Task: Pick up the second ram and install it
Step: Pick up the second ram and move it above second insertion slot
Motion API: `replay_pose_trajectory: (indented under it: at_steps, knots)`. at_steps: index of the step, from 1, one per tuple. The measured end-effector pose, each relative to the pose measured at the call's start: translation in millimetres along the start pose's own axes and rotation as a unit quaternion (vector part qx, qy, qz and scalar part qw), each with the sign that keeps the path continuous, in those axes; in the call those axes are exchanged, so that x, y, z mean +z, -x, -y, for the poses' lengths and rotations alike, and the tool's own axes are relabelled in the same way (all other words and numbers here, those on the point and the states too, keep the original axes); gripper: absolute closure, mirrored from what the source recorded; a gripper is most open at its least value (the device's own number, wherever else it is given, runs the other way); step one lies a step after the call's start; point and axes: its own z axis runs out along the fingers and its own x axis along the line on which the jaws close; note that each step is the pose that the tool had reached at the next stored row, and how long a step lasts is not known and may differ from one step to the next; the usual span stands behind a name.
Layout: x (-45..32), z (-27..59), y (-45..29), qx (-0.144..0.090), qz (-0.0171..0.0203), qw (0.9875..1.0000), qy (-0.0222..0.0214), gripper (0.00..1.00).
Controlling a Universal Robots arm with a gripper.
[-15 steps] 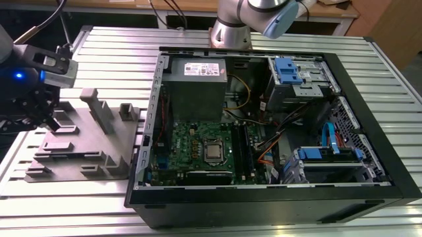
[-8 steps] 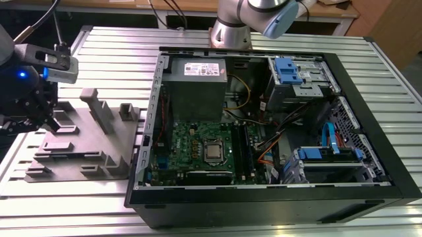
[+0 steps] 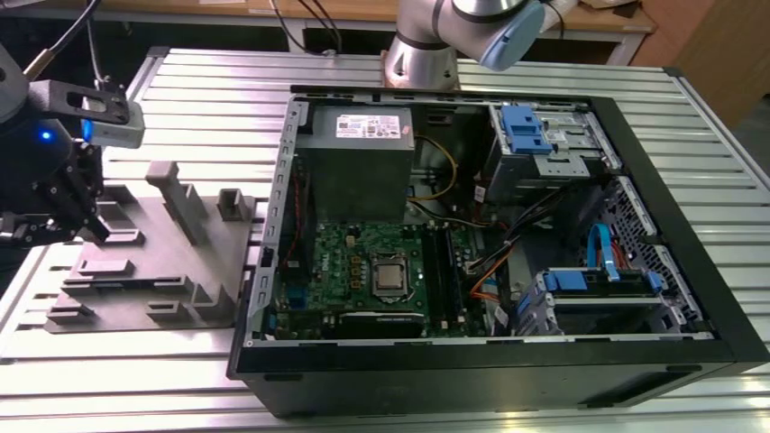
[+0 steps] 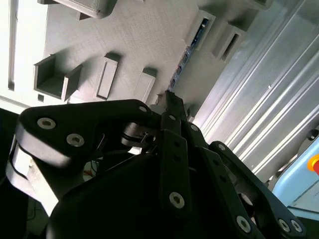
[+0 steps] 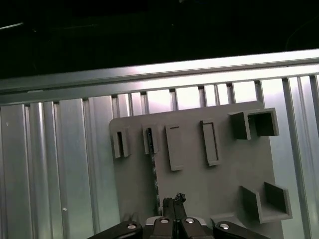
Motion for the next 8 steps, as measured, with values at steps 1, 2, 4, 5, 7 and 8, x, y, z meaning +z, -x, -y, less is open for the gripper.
replay_pose_trajectory:
  at_steps: [1, 2, 4, 5, 7, 8]
  knots:
    - [0.0, 0.0, 0.0, 0.0, 0.0, 1.0, 0.0, 0.93]
    - [0.1, 0.0, 0.0, 0.0, 0.0, 1.0, -0.0001, 0.93]
    - [0.9, 0.1, 0.0, 0.0, 0.0002, 1.0, -0.0002, 0.93]
    - [1.5, 0.1, -0.3, 0.0, 0.0002, 1.0, -0.0001, 0.93]
    - [3.9, 0.4, -1.1, 0.0, 0.0007, 1.0, -0.0001, 0.93]
    - [5.6, 0.4, -1.4, 0.0, 0.0007, 1.0, 0.0002, 0.93]
